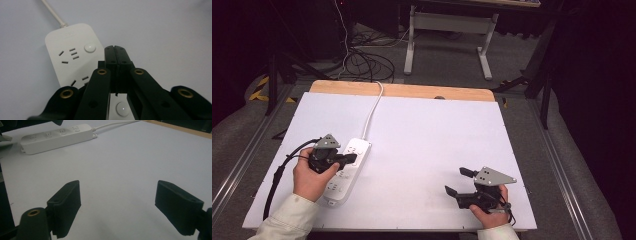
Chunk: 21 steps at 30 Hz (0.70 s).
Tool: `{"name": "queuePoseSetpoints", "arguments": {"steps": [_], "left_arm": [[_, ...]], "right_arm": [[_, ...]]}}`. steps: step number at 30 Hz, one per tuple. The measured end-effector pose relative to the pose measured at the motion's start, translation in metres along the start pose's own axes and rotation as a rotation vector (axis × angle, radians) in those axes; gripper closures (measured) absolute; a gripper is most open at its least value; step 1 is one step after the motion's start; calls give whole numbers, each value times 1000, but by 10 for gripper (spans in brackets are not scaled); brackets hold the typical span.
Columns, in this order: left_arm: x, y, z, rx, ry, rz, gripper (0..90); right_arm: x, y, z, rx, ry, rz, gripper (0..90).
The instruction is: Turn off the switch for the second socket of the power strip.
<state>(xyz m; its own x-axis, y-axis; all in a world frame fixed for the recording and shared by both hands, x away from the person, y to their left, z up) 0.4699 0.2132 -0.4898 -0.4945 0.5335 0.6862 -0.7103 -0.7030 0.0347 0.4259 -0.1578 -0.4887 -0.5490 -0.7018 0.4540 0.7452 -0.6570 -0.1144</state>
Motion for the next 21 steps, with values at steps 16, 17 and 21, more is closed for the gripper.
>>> {"name": "queuePoseSetpoints", "arguments": {"steps": [16, 17, 21], "left_arm": [[-10, -1, -6, 15, -71, -5, 900], [-10, -1, -6, 13, -73, -1, 900], [-11, -2, -7, 5, -84, 6, 900]], "right_arm": [[0, 0, 0, 3, -5, 1, 206], [0, -1, 0, 1, -5, 1, 206], [0, -1, 0, 1, -3, 3, 206]]}}
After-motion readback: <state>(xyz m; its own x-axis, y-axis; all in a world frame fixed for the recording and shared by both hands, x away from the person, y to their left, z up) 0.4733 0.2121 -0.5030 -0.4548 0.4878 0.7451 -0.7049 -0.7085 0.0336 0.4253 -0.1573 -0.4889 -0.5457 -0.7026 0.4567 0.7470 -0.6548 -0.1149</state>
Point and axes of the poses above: each handheld gripper's, and its own axes: x roughly backward along the jaws, z roughly out of its top, y roughly to its right, the point moved 7 cm from there along -x, roughly forward along the jaws, and after that the axes turned 6 degrees about -x, right-handed, at the moved point
